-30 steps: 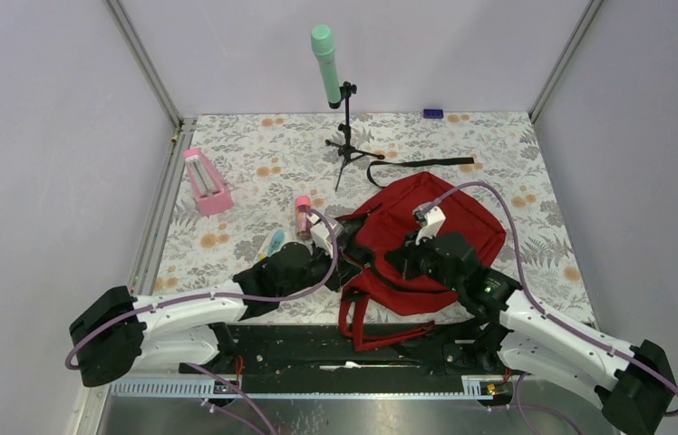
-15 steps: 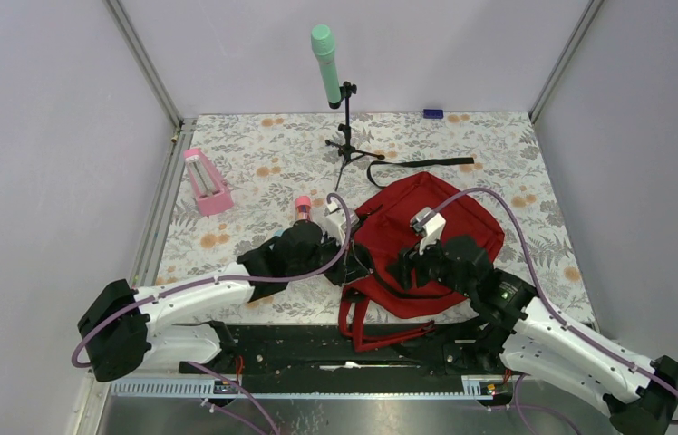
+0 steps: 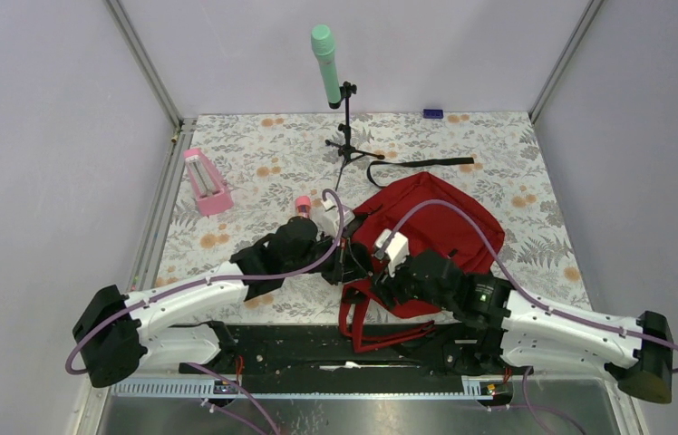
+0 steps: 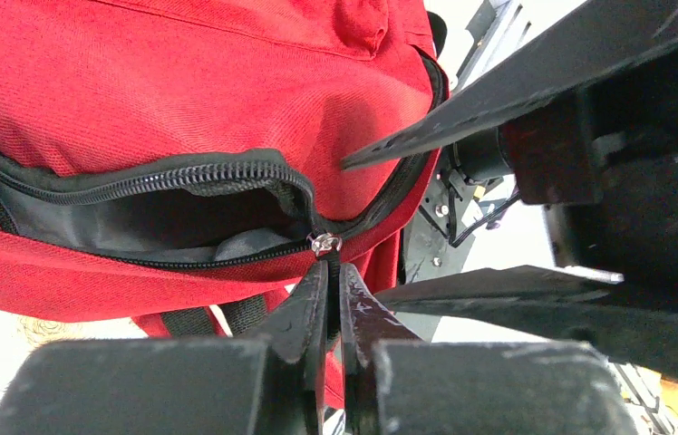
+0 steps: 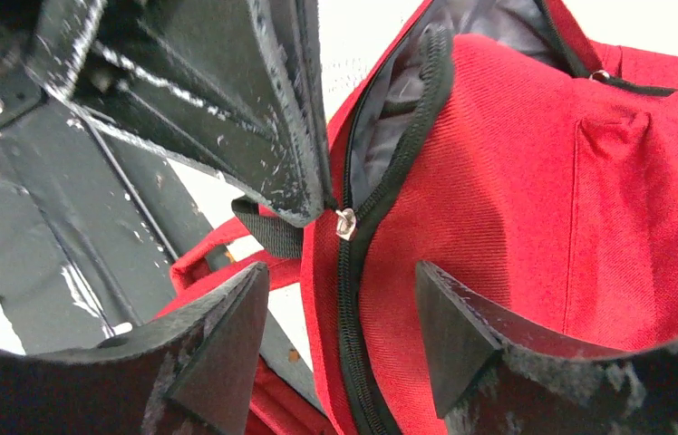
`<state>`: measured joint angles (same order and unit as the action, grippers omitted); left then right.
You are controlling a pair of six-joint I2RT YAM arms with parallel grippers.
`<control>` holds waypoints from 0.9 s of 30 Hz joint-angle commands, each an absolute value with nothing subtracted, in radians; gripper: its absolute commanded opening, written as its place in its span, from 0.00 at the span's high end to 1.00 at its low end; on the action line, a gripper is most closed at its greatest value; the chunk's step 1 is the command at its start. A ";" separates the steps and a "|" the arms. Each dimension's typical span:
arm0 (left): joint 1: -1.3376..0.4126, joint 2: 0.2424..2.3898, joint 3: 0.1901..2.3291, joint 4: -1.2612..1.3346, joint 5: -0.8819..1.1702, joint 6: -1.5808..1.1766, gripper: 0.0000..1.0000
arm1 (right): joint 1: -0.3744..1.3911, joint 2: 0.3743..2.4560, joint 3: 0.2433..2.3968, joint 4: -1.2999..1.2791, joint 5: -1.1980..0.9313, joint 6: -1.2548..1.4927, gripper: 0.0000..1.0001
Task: Pack the student bag
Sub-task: Zip the student bag at the center of the board.
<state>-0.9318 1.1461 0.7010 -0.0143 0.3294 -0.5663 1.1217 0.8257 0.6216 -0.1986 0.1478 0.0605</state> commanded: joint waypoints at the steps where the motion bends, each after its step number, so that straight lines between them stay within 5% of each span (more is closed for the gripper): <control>1: -0.921 1.098 0.742 0.021 0.350 -0.587 1.00 | 1.191 0.890 0.651 -0.172 0.278 0.014 0.33; 9: -0.914 1.099 0.751 0.028 0.349 -0.584 1.00 | 1.229 1.001 0.641 -0.095 0.539 0.024 0.39; 14: -0.882 1.088 0.754 0.028 0.326 -0.566 1.00 | 1.229 0.974 0.643 -0.118 0.655 0.026 0.88; 16: -0.859 1.087 0.749 0.051 0.320 -0.568 1.00 | 1.229 0.948 0.635 -0.133 0.683 0.021 1.00; 27: -0.756 1.165 0.821 0.031 0.273 -0.470 1.00 | 1.229 0.772 0.610 -0.210 0.583 0.006 1.00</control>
<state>-0.8101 1.1542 0.7635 0.0120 0.3195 -0.5320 1.2304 0.8410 0.6044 -0.1638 0.5568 0.0223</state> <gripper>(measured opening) 0.032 0.044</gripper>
